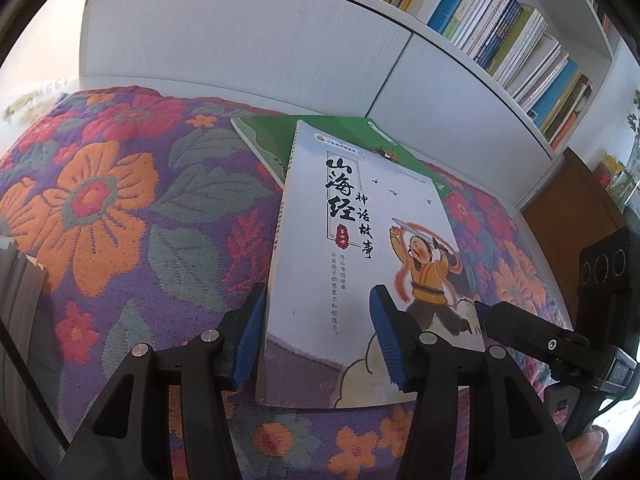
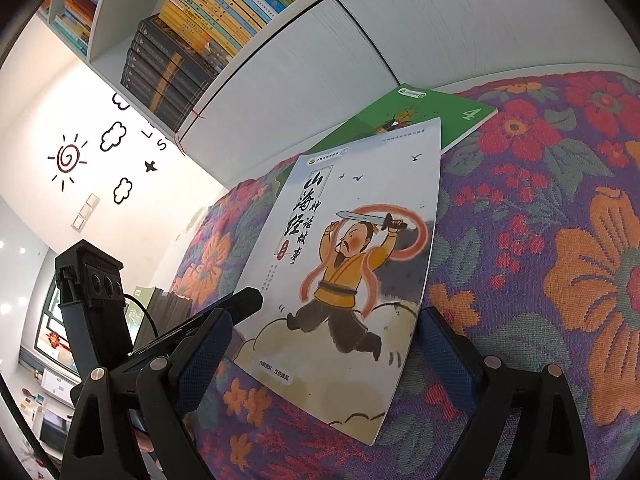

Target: Organize books

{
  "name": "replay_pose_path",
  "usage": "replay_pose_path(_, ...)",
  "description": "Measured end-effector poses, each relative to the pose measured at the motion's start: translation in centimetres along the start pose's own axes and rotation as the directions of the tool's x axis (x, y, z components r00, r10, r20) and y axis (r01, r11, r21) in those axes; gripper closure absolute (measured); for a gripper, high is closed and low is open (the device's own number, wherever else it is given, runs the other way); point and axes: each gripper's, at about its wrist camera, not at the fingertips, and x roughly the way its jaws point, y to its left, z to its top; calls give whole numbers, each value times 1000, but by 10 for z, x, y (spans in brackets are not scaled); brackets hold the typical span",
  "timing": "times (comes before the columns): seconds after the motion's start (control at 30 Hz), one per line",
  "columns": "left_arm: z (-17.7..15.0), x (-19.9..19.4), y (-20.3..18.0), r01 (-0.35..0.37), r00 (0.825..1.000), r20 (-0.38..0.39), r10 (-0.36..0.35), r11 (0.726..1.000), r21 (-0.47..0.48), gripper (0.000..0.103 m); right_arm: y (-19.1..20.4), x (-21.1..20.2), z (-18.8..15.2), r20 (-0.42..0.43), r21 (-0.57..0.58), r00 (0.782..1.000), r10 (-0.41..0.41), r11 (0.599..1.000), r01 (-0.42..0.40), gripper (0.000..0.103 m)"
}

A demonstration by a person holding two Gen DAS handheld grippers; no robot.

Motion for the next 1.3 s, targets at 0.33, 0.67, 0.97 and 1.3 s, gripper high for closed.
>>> replay_pose_path(0.33,0,2,-2,-1,1000,-1,1,1000,5,52,0,0,0,0,-3,1000,-2,1000,2,10)
replay_pose_path(0.67,1,2,-3,-1,1000,-1,1,1000,7,51,0,0,0,0,-2,1000,-1,1000,1,10)
replay_pose_path(0.97,0,2,-4,-3,1000,0,3,1000,7,50,0,0,0,0,-2,1000,-1,1000,1,10)
replay_pose_path(1.3,-2,4,-11,-26,999,-22,27,997,79,50,-6,-4,1,4,25,1000,-21,999,20,24)
